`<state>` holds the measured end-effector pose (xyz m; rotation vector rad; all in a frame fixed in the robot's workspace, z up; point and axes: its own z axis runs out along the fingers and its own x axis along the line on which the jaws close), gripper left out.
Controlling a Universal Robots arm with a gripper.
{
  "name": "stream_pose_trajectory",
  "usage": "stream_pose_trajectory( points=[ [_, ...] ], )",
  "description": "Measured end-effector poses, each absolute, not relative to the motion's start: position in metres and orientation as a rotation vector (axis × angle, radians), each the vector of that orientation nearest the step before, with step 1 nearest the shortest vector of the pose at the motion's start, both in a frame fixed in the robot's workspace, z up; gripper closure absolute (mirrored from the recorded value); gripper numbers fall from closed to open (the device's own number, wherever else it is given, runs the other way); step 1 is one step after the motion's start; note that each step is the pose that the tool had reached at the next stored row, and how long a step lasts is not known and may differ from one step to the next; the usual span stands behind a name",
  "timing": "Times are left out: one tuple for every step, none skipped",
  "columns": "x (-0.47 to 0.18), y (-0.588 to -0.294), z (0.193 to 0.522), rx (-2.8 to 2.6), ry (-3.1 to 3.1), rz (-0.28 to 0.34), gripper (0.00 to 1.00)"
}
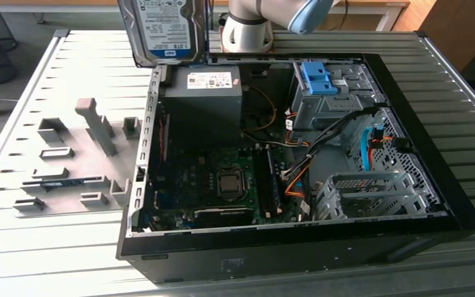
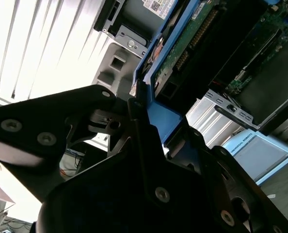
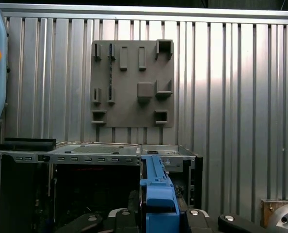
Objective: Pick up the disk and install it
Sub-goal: 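Pick up the disk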
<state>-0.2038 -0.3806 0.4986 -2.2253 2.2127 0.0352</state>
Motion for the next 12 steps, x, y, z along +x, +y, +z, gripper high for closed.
stream_pose_trajectory(
  points=[
    [-0.204,-0.384,0.498,-2.225,2.213,0.035,0.63],
    [-0.204,-0.387,0.498,-2.225,2.213,0.035,0.63],
    [-0.203,-0.388,0.497,-2.225,2.213,0.035,0.63],
    [-0.202,-0.389,0.497,-2.225,2.213,0.035,0.63],
    [-0.200,-0.389,0.497,-2.225,2.213,0.035,0.63],
    [-0.197,-0.390,0.497,-2.225,2.213,0.035,0.63],
    [-0.193,-0.390,0.496,-2.225,2.213,0.035,0.63],
    [-0.189,-0.390,0.496,-2.225,2.213,0.035,0.63],
    [-0.184,-0.390,0.496,-2.225,2.213,0.035,0.63],
    [-0.180,-0.390,0.496,-2.225,2.213,0.035,0.63],
    [-0.178,-0.390,0.496,-2.225,2.213,0.035,0.63],
    [-0.176,-0.390,0.496,-2.225,2.213,0.035,0.63]
  ],
)
